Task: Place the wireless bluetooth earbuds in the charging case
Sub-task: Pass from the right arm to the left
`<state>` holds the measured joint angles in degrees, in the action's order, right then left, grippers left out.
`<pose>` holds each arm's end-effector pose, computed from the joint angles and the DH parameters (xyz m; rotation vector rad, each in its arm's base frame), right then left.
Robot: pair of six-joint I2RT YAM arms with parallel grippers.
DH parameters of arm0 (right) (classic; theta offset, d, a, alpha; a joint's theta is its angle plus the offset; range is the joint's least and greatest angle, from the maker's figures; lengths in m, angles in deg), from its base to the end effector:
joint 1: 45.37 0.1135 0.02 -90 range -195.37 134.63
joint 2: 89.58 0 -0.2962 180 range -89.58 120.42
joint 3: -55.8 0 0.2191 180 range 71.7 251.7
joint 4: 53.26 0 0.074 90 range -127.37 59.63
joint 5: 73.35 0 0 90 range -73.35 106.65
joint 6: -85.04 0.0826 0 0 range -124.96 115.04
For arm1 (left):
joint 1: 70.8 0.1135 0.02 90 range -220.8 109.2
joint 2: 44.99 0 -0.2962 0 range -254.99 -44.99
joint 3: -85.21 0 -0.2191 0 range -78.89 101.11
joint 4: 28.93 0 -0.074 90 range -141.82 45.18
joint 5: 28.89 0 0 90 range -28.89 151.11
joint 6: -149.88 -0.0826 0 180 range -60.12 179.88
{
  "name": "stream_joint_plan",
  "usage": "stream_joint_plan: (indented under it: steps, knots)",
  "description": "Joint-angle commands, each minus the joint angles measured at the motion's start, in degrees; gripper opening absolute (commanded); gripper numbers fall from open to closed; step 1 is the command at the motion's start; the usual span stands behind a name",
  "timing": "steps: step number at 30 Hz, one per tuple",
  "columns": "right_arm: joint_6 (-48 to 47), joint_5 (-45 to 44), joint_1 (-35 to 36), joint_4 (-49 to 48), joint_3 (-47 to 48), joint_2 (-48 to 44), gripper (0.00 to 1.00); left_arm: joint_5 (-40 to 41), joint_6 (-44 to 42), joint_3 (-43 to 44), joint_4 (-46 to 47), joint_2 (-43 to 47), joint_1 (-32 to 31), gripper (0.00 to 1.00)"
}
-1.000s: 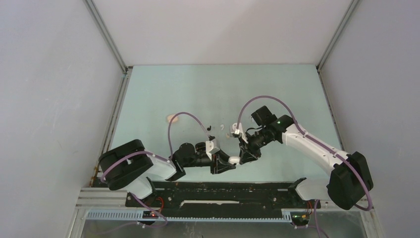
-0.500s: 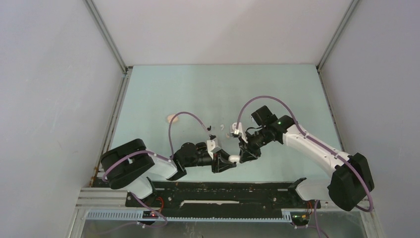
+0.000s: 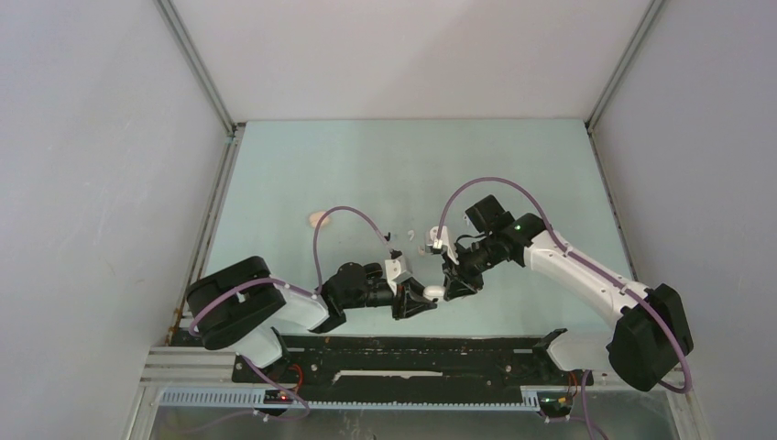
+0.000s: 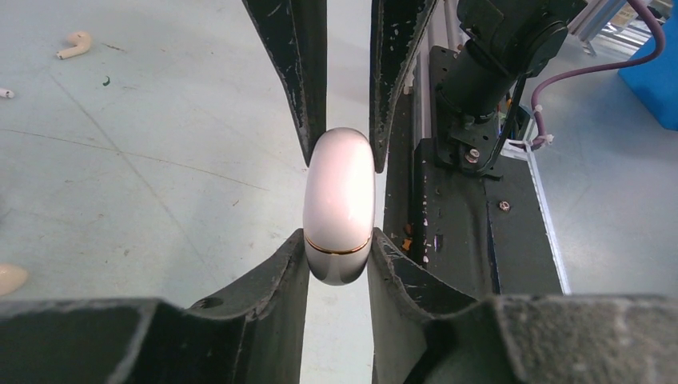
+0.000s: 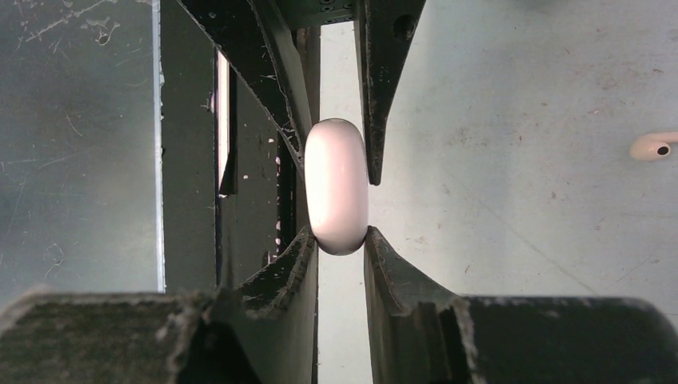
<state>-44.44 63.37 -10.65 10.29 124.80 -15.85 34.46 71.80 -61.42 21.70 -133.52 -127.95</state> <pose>0.1332 0.1655 0.2584 -1.6968 1.8954 1.0739 0.1234 -0.2595 0.2181 1.0375 1.4839 -1.2716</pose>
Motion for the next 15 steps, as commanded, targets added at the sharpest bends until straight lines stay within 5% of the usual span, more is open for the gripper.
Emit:
stream_joint_plan:
  steps: [1,11,15]
  knots:
    - [-0.3,0.3,-0.1,-0.9,2.5,-1.4,0.06,0.8,-1.9,1.6,0.9,0.1,-0.3,0.35]
    - [-0.2,0.5,0.0,-0.9,2.5,-0.6,0.08,-0.7,-2.2,1.7,1.0,0.3,-0.3,0.31]
    - [0.0,0.6,0.1,-1.1,2.5,-0.6,0.12,-1.8,-2.3,1.8,1.0,0.1,-0.3,0.22]
